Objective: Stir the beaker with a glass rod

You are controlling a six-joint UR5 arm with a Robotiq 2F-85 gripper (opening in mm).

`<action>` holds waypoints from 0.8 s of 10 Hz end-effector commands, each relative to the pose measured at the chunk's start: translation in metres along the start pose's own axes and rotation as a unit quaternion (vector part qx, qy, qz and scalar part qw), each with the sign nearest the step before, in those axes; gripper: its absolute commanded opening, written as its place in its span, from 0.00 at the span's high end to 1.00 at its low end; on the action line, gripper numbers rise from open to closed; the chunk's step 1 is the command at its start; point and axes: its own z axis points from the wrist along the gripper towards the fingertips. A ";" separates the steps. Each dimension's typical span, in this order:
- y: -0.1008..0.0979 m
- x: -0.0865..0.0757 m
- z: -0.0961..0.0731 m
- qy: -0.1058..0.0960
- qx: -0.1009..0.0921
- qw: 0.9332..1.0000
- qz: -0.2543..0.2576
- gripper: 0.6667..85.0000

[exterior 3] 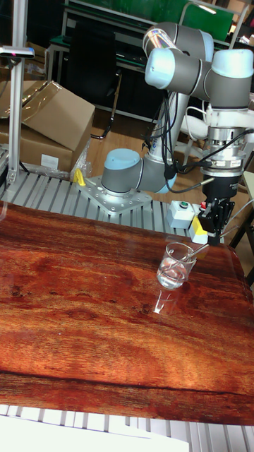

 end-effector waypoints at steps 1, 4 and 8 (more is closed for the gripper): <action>0.000 -0.006 -0.001 -0.002 0.002 1.000 0.004 1.00; 0.001 -0.013 0.002 -0.011 0.004 1.000 0.009 1.00; -0.006 -0.014 0.004 -0.011 0.017 1.000 0.007 0.98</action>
